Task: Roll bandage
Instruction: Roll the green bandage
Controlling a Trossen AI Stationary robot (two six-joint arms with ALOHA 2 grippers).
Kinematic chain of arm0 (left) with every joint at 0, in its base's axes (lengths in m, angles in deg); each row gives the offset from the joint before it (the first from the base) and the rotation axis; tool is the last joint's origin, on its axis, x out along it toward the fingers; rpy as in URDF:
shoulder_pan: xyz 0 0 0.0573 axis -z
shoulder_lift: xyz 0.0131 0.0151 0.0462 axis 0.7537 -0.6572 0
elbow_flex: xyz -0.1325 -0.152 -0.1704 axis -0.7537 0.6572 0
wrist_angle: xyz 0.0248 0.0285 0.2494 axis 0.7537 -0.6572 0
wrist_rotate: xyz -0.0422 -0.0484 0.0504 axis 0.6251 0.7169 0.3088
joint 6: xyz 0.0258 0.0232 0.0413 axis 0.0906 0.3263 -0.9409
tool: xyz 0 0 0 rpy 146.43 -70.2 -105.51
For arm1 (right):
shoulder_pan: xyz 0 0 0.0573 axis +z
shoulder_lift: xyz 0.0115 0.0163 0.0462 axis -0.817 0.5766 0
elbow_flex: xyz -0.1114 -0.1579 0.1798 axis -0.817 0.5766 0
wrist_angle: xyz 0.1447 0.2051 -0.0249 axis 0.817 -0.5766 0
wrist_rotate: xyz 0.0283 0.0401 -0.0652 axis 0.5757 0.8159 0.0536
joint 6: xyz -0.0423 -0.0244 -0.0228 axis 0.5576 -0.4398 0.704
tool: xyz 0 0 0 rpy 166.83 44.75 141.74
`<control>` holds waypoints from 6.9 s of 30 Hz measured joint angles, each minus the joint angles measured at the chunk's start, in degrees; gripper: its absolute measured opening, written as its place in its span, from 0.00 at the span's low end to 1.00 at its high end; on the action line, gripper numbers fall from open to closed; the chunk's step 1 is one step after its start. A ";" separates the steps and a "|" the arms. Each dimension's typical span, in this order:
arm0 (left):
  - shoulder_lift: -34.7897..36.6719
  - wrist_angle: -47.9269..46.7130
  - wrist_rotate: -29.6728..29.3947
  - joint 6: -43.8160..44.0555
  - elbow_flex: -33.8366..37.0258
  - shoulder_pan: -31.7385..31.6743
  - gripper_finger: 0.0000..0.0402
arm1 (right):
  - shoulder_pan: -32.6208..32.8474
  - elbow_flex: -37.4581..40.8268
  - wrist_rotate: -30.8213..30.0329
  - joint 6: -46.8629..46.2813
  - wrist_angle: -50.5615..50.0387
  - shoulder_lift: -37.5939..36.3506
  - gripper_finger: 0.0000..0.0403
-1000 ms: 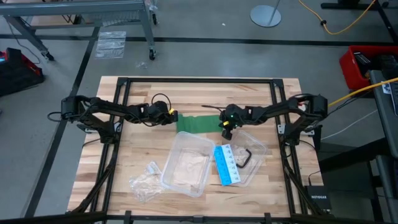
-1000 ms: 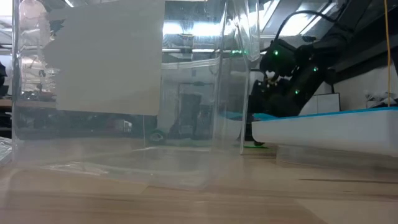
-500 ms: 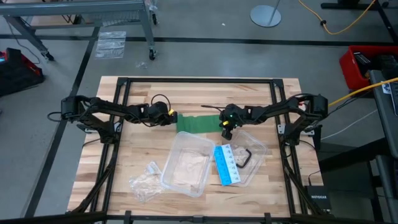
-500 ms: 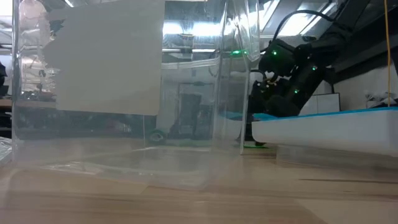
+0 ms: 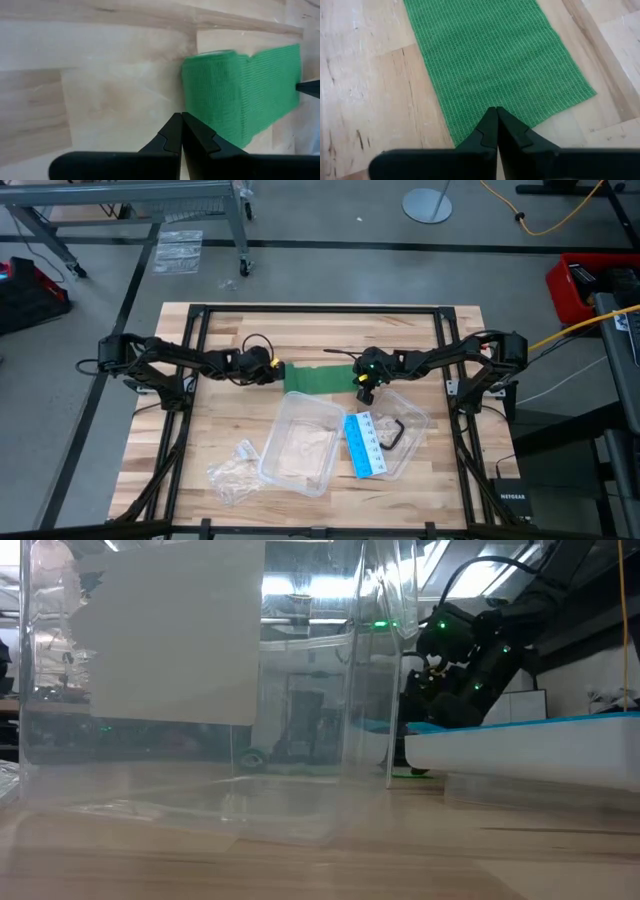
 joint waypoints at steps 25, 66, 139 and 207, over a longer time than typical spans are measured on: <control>-9.82 15.76 -0.43 2.65 -3.01 2.43 0.00 | 0.00 -2.87 1.46 0.15 -1.81 0.23 0.02; -14.83 14.92 1.30 0.68 -6.78 2.40 0.00 | 0.00 -3.04 1.88 0.17 -7.71 0.04 0.02; -22.05 19.92 5.95 -6.08 -18.47 1.99 0.00 | 0.00 -7.02 -1.35 1.48 -17.84 -1.85 0.02; -23.53 6.67 6.22 -12.93 -23.32 1.16 0.00 | 0.04 -7.82 -1.50 1.51 -18.93 -1.88 0.02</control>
